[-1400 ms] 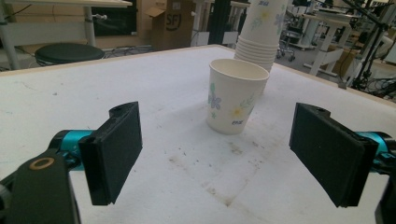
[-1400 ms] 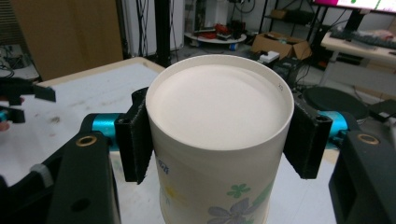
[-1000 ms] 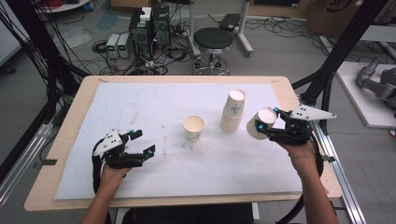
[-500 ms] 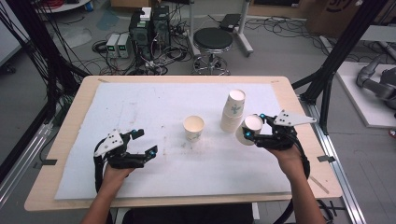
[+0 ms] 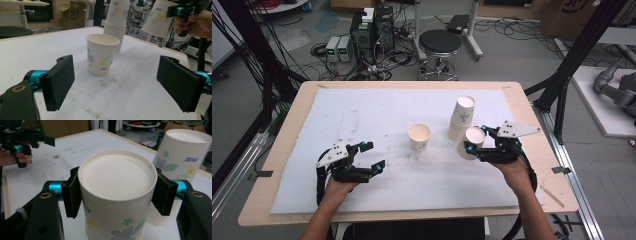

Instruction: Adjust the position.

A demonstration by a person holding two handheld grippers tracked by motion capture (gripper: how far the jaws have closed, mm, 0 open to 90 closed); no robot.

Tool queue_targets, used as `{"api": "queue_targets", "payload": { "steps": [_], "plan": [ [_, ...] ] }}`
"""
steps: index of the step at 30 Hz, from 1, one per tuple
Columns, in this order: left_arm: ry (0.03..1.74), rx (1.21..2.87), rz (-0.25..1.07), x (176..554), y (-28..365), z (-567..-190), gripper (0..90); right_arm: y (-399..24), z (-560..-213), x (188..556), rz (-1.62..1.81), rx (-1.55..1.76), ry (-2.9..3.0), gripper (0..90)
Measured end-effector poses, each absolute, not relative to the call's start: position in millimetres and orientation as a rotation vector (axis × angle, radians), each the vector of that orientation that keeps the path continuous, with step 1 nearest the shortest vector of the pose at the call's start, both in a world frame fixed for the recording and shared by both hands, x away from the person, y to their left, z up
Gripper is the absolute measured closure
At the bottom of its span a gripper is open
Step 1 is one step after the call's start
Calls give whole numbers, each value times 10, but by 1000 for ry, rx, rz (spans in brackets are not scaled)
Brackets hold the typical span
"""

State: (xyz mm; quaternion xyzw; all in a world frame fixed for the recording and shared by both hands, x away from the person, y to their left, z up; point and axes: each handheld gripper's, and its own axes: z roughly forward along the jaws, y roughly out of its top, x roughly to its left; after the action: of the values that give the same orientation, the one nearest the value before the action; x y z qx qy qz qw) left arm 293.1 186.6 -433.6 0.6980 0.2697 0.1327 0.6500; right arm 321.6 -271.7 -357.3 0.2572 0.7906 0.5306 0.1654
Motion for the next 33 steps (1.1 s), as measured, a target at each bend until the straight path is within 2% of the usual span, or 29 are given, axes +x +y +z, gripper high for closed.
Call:
{"api": "queue_targets", "payload": {
  "steps": [13, 33],
  "plan": [
    [496, 1650, 231, 2889, 1509, -4316, 146, -2451, -3609, 3143, 1590, 626, 2318, 350],
    [381, 1720, 194, 2980, 1016, -4239, 146, -2152, -3692, 3096, 1638, 527, 2409, 349]
  ]
}}
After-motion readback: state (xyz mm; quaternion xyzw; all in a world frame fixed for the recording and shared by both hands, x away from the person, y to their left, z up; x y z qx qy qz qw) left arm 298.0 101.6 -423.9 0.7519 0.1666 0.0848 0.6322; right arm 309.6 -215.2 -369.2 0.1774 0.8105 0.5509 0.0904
